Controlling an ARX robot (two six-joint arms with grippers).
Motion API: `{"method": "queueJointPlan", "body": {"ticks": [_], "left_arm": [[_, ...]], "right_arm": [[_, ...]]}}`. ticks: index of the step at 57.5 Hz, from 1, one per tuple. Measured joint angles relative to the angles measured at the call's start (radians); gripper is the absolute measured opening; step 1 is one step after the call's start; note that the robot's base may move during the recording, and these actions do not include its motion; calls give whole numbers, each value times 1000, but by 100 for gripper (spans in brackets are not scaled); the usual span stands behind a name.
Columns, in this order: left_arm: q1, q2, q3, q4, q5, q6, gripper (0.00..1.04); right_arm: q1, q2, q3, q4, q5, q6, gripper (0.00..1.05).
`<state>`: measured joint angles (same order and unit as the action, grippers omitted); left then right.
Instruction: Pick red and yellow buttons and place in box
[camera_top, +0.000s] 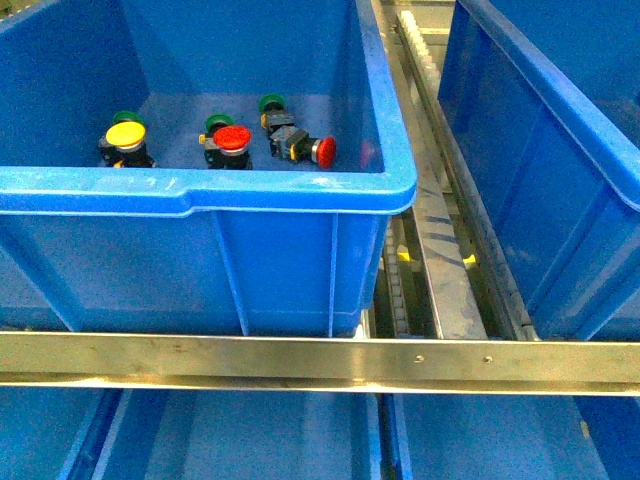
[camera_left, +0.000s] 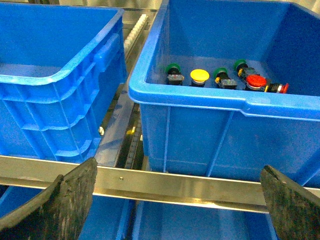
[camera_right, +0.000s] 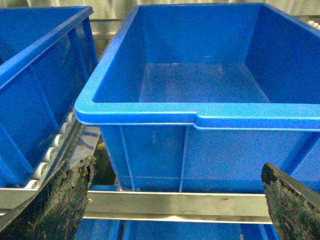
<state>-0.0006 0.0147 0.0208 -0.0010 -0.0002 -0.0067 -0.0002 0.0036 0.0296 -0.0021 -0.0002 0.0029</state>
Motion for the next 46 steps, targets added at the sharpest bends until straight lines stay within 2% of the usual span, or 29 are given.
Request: {"method": "queueJointPlan", "body": {"ticks": [46], "left_arm": [[0, 0, 0, 0, 0, 0, 97]], "right_arm": [[0, 0, 0, 0, 0, 0, 99]]}}
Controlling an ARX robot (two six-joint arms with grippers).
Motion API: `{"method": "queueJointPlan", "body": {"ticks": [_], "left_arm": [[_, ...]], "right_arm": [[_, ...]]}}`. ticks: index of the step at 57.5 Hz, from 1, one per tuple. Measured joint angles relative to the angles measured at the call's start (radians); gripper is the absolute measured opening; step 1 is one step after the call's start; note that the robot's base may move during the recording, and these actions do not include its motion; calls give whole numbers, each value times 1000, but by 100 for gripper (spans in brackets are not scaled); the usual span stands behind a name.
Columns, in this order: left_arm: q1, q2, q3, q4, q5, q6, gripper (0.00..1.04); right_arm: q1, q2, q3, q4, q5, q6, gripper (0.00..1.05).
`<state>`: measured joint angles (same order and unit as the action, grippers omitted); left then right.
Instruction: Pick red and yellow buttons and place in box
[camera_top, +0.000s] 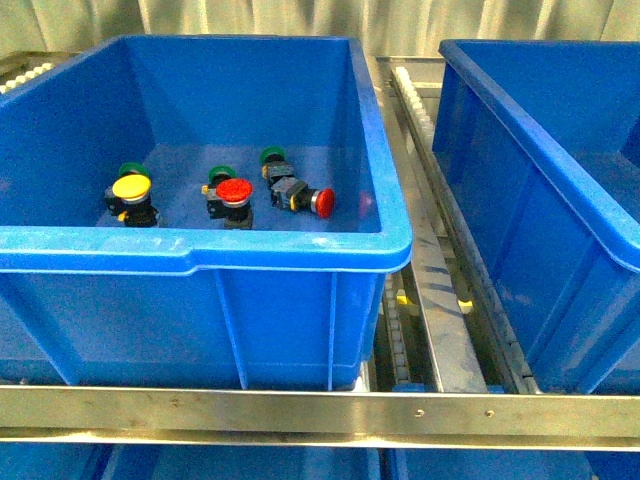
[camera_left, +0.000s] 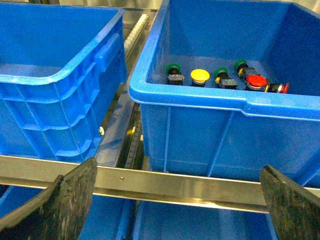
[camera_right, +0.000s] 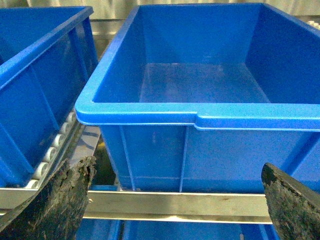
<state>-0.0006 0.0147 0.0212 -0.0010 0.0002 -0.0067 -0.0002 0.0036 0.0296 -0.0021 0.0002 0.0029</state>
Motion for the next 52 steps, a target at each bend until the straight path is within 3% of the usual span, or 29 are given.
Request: {"method": "queueJointPlan", "body": {"ticks": [41, 43, 47, 52], "left_arm": [[0, 0, 0, 0, 0, 0, 97], [1, 19, 10, -39, -31, -26, 97], [82, 104, 79, -166, 34, -126, 97], [203, 251, 152, -64, 151, -174, 97]], "right_arm": [[0, 0, 0, 0, 0, 0, 99], [0, 0, 0, 0, 0, 0, 99], [0, 0, 0, 0, 1, 0, 99], [0, 0, 0, 0, 0, 0, 99]]}}
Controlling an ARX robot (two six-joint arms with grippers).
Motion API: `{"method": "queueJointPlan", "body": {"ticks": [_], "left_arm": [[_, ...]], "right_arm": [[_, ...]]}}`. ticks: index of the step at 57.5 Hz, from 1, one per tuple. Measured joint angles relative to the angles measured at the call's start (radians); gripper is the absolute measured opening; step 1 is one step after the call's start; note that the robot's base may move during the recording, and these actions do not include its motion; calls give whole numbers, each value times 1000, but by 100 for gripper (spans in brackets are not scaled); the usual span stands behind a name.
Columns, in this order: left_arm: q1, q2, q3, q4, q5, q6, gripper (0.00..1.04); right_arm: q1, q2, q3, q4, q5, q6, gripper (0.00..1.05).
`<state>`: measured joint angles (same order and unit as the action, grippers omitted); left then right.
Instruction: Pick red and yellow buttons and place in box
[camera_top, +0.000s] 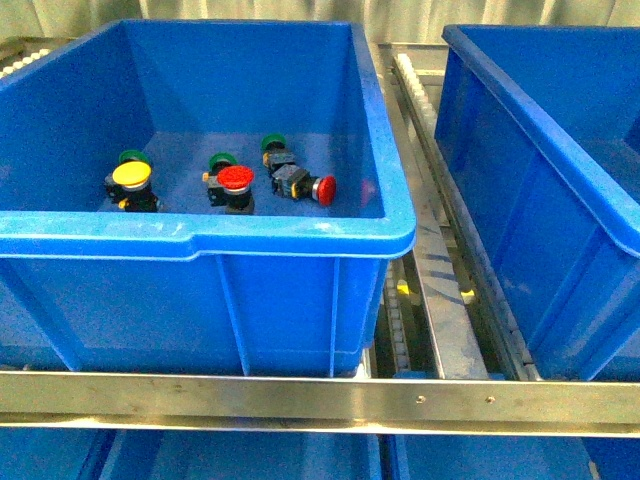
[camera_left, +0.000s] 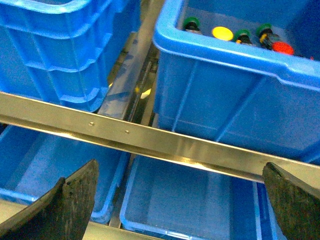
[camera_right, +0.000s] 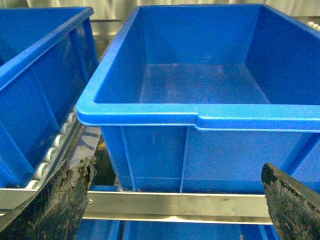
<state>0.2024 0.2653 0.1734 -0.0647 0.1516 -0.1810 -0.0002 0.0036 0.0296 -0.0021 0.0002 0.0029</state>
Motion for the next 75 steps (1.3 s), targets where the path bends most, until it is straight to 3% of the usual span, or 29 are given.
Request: {"method": "queueJointPlan", "body": {"ticks": [3, 7, 15, 20, 33, 44, 57, 75], "left_arm": [[41, 127, 73, 138, 59, -15, 97], [29, 294, 177, 300, 47, -16, 97], [-111, 642, 420, 439, -53, 0, 97], [-240, 881, 611, 400, -169, 8, 97], [-474, 1302, 1025, 180, -344, -4, 97], [-599, 1559, 1340, -44, -467, -63, 97], [-679, 1826, 1664, -282, -632, -99, 97], [-661, 1884, 1710, -334, -676, -111, 97]], "right_arm": [[0, 0, 0, 0, 0, 0, 99], [0, 0, 0, 0, 0, 0, 99], [0, 0, 0, 0, 0, 0, 99], [0, 0, 0, 0, 0, 0, 99], [0, 0, 0, 0, 0, 0, 99], [0, 0, 0, 0, 0, 0, 99], [0, 0, 0, 0, 0, 0, 99], [0, 0, 0, 0, 0, 0, 99]]}}
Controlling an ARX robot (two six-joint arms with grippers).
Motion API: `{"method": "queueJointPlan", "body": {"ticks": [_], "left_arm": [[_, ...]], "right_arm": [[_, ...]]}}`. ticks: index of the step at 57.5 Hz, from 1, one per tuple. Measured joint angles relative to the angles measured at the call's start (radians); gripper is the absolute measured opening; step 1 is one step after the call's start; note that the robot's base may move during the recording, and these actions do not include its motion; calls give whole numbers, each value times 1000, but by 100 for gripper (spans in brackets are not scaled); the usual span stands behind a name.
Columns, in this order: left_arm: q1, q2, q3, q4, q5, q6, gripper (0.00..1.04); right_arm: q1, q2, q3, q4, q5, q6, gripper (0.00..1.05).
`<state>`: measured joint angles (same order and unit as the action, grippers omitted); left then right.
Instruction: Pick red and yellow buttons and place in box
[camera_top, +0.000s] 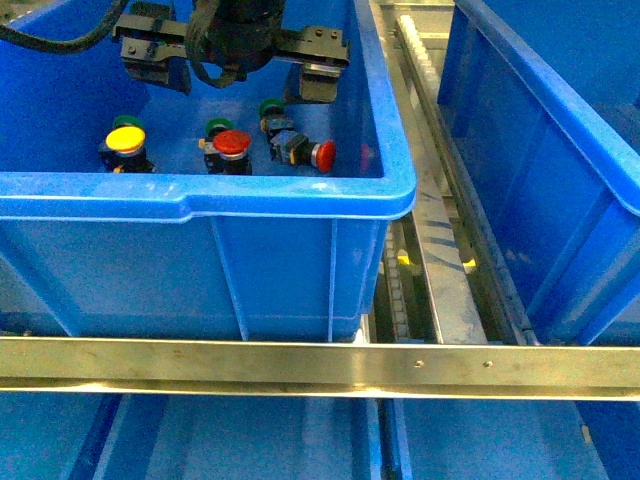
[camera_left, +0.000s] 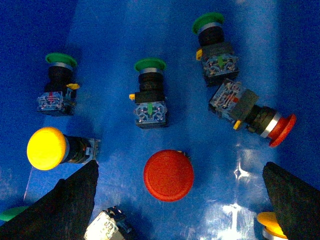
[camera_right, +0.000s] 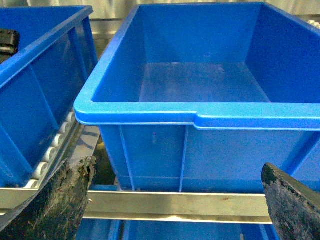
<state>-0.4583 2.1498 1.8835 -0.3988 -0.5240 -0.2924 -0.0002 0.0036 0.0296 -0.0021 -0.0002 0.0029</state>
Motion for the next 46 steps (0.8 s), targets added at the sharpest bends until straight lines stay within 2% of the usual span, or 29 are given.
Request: {"method": "queueJointPlan", "body": {"ticks": [22, 46], "left_arm": [[50, 2, -90, 48, 26, 6, 97], [41, 89, -84, 78, 49, 21, 97]], "right_arm": [[0, 0, 0, 0, 0, 0, 99], [0, 0, 0, 0, 0, 0, 99]]}}
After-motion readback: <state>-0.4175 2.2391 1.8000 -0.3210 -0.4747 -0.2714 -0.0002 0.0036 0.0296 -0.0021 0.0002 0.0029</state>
